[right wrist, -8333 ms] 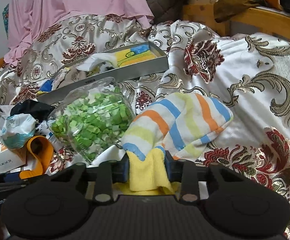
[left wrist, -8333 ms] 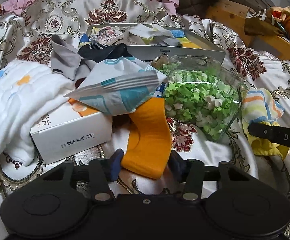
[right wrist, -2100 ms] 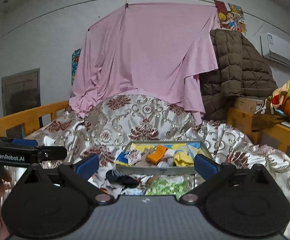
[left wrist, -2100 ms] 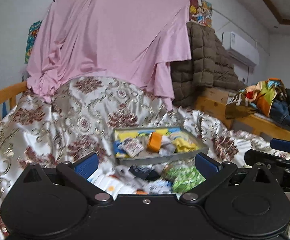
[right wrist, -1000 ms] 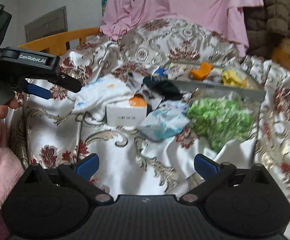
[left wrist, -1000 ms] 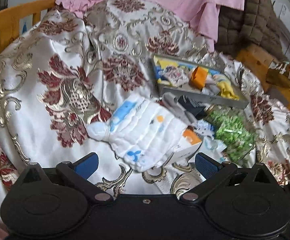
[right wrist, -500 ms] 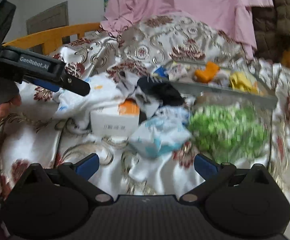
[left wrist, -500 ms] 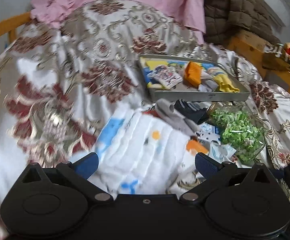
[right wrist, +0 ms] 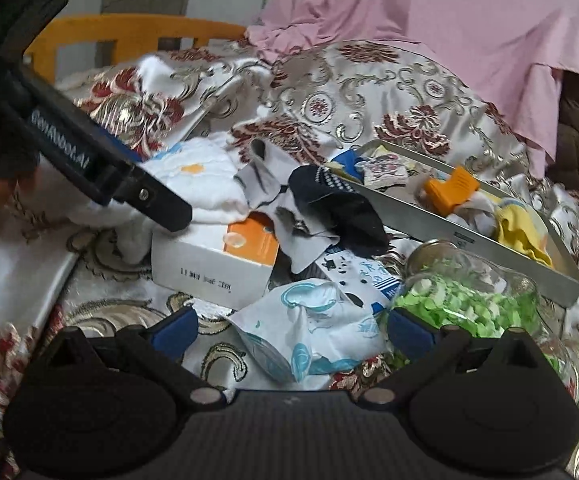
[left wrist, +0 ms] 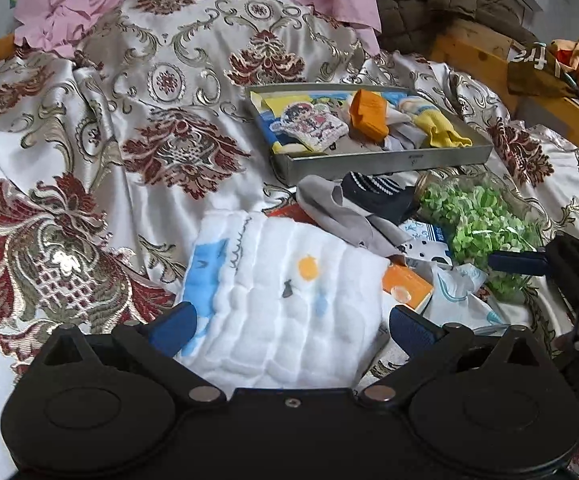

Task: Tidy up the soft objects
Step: 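Grasp the white muslin cloth with the left gripper while the right gripper grasps the blue-printed packet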

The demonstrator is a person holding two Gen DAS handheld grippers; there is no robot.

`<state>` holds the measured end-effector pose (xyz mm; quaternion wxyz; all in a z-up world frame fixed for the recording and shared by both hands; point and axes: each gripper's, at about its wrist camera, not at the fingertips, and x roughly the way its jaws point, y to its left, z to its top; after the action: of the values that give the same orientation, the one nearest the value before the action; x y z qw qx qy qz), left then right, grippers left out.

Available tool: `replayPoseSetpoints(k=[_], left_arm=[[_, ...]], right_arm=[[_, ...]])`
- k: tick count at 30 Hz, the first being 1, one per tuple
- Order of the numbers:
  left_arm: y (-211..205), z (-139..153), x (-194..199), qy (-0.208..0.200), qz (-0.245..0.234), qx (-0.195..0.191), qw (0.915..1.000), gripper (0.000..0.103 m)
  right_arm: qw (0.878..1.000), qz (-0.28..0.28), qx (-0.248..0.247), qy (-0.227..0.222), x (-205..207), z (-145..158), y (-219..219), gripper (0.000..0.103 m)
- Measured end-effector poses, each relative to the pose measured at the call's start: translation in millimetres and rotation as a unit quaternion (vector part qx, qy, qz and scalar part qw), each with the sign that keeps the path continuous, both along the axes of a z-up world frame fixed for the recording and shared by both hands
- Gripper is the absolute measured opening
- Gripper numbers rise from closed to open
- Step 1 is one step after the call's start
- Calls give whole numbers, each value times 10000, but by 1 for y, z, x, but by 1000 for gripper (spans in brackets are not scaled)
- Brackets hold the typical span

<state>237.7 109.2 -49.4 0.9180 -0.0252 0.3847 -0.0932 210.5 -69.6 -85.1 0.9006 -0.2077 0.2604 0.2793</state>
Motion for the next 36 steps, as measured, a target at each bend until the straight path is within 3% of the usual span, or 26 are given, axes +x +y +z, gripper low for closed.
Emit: replayPoseSetpoints(k=[5, 9, 13, 18, 20, 21, 23, 31, 36], left_arm=[[3, -5, 4, 129, -34, -100, 9999, 102], [4, -6, 4, 146, -56, -170, 9997, 99], [8, -4, 4, 176, -38, -348, 9992, 86], [10, -3, 4, 235, -110, -584, 9980, 72], [10, -3, 3, 239, -146, -666, 9974, 62], [10, -2, 2, 238, -163, -713, 9970, 59], [10, -1, 1, 237, -229, -768, 9965, 51], [10, 2, -3, 230, -303, -792, 9961, 34], [16, 6, -7, 268, -172, -926, 9952, 27]], right_arm=[[9998, 20, -173, -97, 0, -8, 6, 102], [9998, -33, -157, -91, 3, -11, 5, 94], [9996, -76, -259, -68, 3, -14, 5, 84], [9997, -82, -242, -66, 3, -15, 5, 79], [9997, -81, -197, -68, 2, -14, 5, 76], [9998, -60, -166, -77, 1, -13, 4, 68], [9998, -28, -177, -75, -1, -13, 6, 64], [9995, 9, -279, -112, -9, -14, 6, 49], [9994, -47, -302, -148, -17, -12, 3, 47]])
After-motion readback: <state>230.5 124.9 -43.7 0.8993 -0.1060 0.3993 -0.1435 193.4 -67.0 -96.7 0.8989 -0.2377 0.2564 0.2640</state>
